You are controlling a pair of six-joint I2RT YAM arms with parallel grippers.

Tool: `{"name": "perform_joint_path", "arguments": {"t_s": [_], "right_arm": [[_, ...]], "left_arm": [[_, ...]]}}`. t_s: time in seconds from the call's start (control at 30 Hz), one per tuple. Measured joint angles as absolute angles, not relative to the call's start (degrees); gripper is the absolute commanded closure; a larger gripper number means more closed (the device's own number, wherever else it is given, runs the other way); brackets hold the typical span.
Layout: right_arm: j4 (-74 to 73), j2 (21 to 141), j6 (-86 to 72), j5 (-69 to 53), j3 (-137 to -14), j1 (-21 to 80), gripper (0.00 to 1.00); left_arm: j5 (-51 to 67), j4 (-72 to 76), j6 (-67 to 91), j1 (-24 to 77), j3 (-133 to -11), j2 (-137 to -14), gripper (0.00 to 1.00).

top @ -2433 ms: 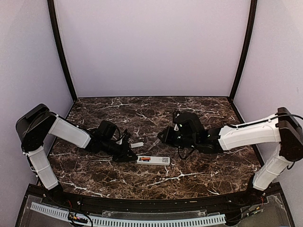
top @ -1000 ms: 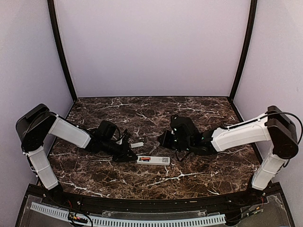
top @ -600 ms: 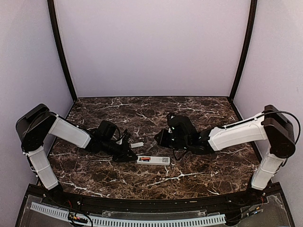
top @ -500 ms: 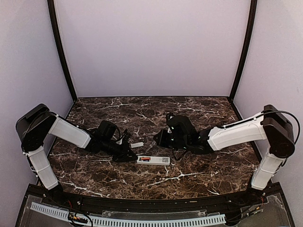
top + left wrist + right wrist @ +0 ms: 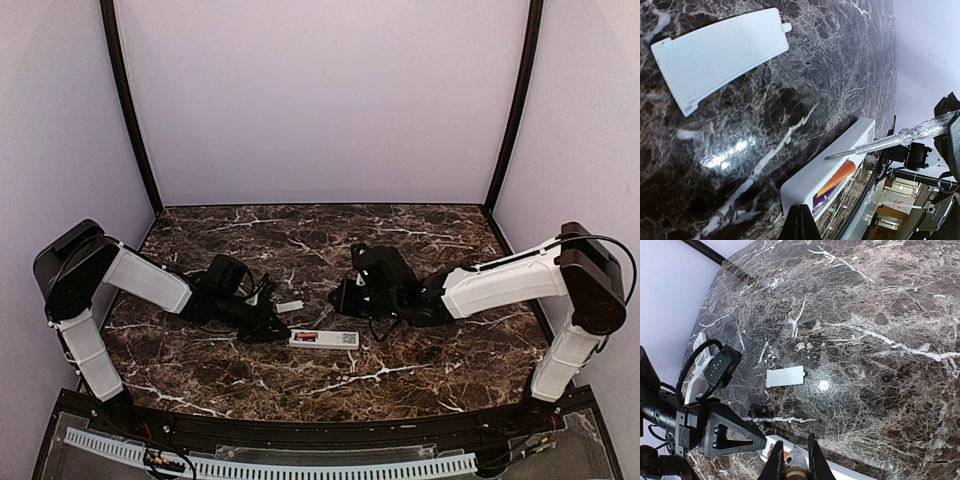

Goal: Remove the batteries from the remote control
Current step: Remove the battery from the remote control without the battery cover.

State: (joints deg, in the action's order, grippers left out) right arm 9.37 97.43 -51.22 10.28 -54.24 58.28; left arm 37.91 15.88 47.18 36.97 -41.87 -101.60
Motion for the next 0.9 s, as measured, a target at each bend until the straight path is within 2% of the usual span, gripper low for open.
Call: {"name": "perform_joint_path", "arguments": {"t_s": [0.43, 0.9], "right_arm": [[7.2, 91.6, -48.6, 9.4, -52.6, 56.9, 1.0], [7.4, 93.1, -44.6, 3.7, -52.6, 56.1, 1.0]], "left_arm": [[37.9, 15.9, 47.2, 37.0, -41.9, -101.6, 1.0], [37.9, 15.9, 47.2, 37.0, -41.9, -101.6, 1.0]]}}
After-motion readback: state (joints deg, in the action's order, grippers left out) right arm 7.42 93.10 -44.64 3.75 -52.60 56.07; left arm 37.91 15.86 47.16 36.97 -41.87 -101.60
